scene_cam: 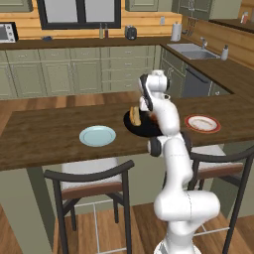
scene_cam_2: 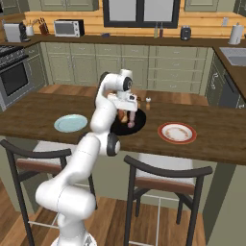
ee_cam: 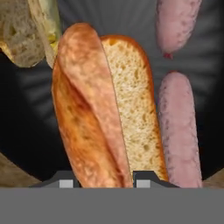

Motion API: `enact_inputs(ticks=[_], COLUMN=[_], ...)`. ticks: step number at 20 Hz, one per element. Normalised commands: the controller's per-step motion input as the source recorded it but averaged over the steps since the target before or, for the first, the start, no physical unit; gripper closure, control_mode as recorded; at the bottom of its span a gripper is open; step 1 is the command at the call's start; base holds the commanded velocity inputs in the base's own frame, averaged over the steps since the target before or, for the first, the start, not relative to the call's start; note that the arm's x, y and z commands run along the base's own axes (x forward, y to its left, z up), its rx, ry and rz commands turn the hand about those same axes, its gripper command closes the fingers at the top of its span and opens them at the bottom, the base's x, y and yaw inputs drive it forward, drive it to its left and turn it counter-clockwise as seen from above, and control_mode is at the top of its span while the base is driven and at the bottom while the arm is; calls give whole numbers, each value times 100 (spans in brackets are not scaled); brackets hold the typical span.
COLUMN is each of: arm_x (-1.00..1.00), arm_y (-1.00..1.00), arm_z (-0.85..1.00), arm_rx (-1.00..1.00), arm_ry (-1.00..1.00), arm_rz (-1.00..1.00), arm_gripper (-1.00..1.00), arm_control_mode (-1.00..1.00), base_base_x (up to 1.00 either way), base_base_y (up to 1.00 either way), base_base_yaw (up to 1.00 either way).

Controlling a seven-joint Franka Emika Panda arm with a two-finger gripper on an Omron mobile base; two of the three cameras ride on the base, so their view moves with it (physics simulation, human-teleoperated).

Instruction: Place one bun and one sausage from the bowl on each plate.

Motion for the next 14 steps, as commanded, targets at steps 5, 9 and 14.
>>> enact_inputs(ticks=[5,9,14], arm_x=[-74,-74,-44], arm_y=[-75,-93,-100], arm_z=[53,47,9], arm_rx=[2,4,4], arm_ry=[-1,0,0], arm_rz=[-5,-8,-6], arm_gripper=[100,100,100], arm_control_mode=[-100,-100,-100], base_base_x=[0,0,0], base_base_y=[0,0,0], base_base_yaw=[0,0,0])
